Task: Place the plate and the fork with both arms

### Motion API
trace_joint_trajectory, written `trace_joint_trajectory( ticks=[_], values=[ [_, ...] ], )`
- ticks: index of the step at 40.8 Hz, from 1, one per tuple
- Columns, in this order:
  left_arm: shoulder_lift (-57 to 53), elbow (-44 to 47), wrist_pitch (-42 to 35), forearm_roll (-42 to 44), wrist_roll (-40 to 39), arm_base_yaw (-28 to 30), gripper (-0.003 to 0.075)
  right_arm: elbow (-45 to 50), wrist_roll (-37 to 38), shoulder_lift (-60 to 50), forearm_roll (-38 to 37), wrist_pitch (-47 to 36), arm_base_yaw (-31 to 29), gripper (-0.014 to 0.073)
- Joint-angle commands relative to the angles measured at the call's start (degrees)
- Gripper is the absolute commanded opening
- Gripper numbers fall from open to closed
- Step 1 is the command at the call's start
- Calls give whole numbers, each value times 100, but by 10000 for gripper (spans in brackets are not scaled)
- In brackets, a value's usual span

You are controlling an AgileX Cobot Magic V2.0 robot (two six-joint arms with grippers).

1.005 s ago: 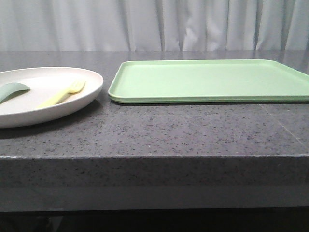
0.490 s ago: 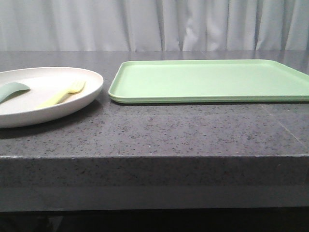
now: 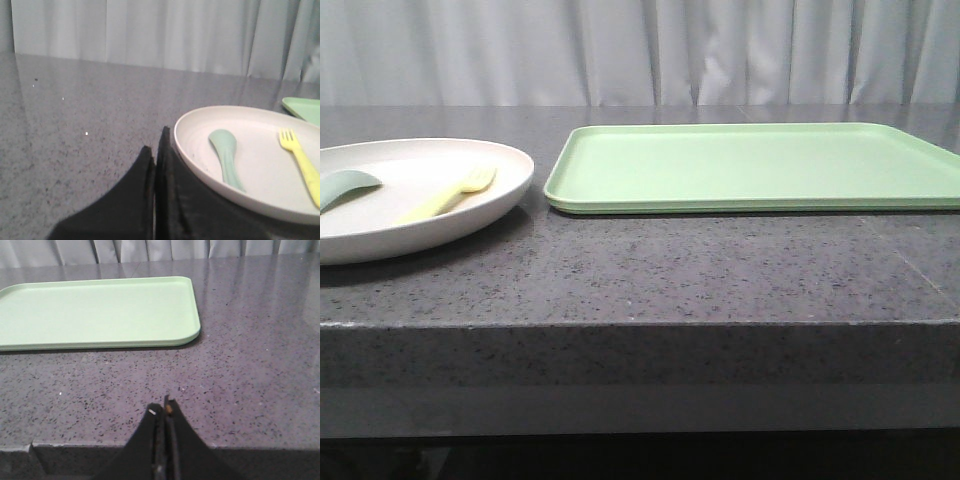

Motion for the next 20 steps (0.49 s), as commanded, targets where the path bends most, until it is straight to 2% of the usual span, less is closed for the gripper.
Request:
trace_joint_trajectory(
  ticks=[1, 9, 20],
  values=[
    [-113, 16, -966, -12, 0, -8, -18, -23, -30, -103, 76, -522, 7, -69],
    [-113, -86, -1872, -12, 0, -8, -18, -395, -30, -103, 76, -421, 7, -69],
    [540, -1384, -666, -12, 0, -8, -18, -1816, -30, 362, 76, 227, 7, -68]
  ],
)
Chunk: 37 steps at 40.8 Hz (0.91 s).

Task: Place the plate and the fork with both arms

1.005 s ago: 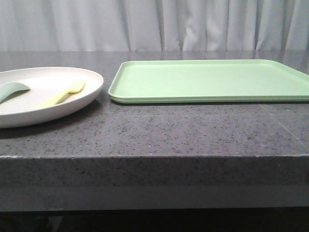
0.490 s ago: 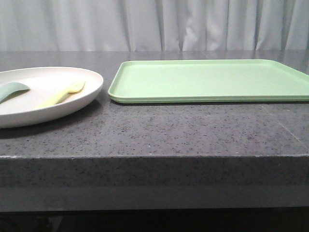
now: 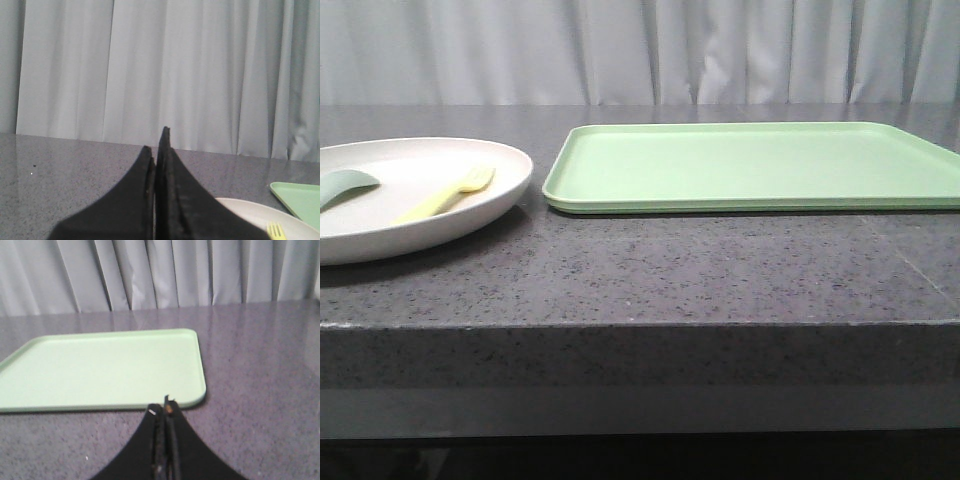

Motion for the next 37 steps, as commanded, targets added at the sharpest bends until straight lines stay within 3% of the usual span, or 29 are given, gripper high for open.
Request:
trace_joint_trajectory(
  ticks=[1, 13, 26, 29, 33, 35, 37],
  values=[
    [517, -708, 59, -12, 0, -8, -18, -704, 0, 463, 25, -220, 7, -67],
    [2393, -2120, 1150, -12, 0, -8, -18, -1821, -165, 2366, 20, -183, 7, -66],
    [2909, -2236, 966, -12, 0, -8, 8, -1933, -201, 2935, 20, -343, 7, -41],
    [2909, -2236, 950, -12, 0, -8, 102, -1933, -201, 2935, 20, -356, 7, 72],
    [2909, -2236, 950, -12, 0, -8, 361, -1933, -201, 2935, 20, -356, 7, 298],
    [2909, -2236, 950, -12, 0, -8, 470, -1933, -201, 2935, 20, -350, 7, 449],
    [2909, -2236, 950, -12, 0, -8, 564, -1933, -201, 2935, 20, -356, 7, 540]
  ],
)
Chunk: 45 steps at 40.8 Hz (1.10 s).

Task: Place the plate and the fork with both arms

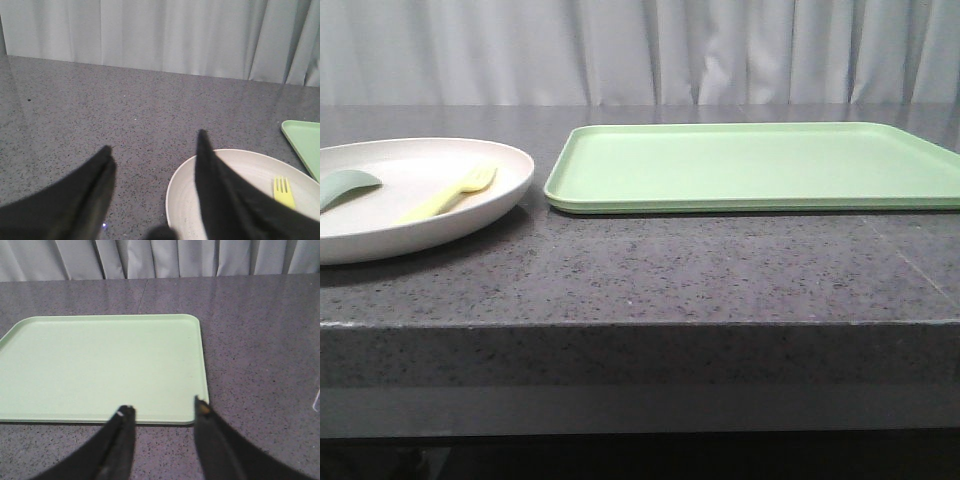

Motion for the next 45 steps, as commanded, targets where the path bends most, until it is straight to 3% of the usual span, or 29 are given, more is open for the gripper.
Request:
trace_joint_trajectory(
  ticks=[1, 4, 20, 34, 45],
  values=[
    [58, -225, -481, -12, 0, -8, 602, -223, -50, 53, 13, -504, 7, 589],
    [58, -225, -481, -32, 0, -8, 610, -223, -50, 53, 19, -466, 7, 661],
    [671, -726, -437, -240, 0, -8, 527, -223, -50, 53, 19, -162, 7, 650],
    [2974, -2590, 1723, -220, 0, -8, 527, -223, -50, 53, 19, -177, 7, 650],
    [4586, -3434, 3222, -220, 133, -115, 527, -223, -50, 53, 19, -196, 7, 650]
  ],
)
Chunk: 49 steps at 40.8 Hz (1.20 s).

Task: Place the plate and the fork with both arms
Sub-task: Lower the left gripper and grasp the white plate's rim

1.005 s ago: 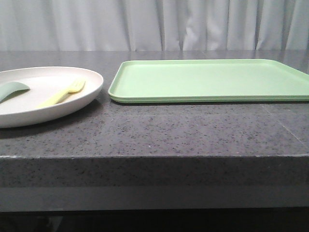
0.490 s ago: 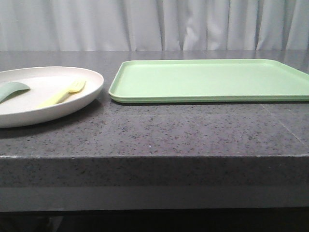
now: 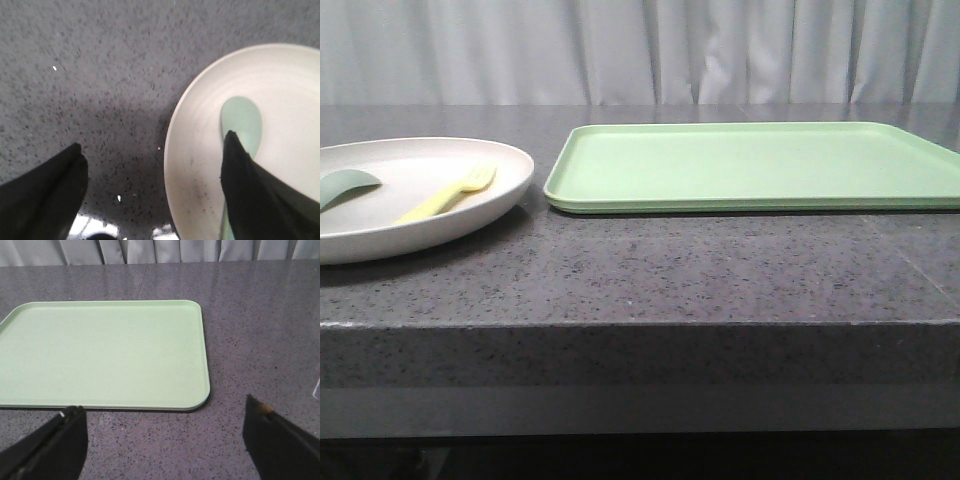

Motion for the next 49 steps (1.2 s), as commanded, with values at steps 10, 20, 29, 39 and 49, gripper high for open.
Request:
trace_joint_trajectory(
  ticks=[10, 20, 29, 39, 49],
  values=[
    [1026, -561, 229, -34, 154, -309, 527, -223, -40, 53, 19, -454, 7, 650],
    [1326, -561, 264, -34, 154, -309, 512, -223, -40, 53, 19, -454, 7, 650],
    [1375, -561, 297, -34, 154, -309, 365, -223, -40, 53, 19, -454, 7, 650],
    [1375, -561, 297, -34, 154, -309, 21, -223, -40, 53, 19, -454, 7, 650],
    [1238, -575, 223, -90, 154, -274, -17, -223, -40, 53, 19, -527, 7, 650]
  ],
)
